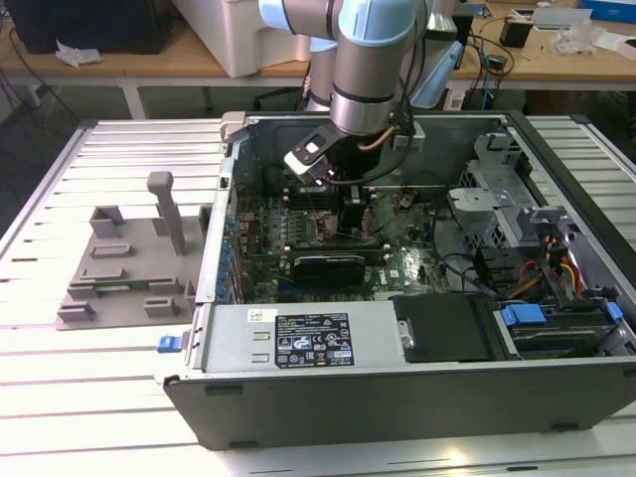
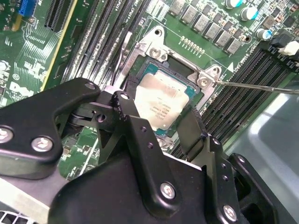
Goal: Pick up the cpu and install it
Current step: 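Place the cpu into insertion slot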
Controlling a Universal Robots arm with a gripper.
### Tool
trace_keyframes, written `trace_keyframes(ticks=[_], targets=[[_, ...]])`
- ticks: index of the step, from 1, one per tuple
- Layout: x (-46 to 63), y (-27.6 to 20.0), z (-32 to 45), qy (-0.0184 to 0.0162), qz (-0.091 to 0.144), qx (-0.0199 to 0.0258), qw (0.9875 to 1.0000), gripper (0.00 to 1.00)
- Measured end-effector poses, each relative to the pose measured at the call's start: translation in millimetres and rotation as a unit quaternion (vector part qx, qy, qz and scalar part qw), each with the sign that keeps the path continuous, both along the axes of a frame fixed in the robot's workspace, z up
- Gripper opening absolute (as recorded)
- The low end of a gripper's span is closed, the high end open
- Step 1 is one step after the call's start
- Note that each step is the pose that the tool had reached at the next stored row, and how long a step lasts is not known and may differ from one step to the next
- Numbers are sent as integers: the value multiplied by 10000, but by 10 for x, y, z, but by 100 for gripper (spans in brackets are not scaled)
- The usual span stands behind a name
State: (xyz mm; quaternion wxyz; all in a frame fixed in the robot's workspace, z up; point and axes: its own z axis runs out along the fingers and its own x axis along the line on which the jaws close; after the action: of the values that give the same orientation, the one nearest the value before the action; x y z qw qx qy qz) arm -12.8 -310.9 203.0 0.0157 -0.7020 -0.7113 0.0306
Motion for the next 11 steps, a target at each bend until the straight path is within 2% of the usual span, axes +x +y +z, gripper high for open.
trace_keyframes(ticks=[8,11], targets=[[3,-8,-46,6,1,23,10000,62],[3,-8,3,5,1,24,10000,62]])
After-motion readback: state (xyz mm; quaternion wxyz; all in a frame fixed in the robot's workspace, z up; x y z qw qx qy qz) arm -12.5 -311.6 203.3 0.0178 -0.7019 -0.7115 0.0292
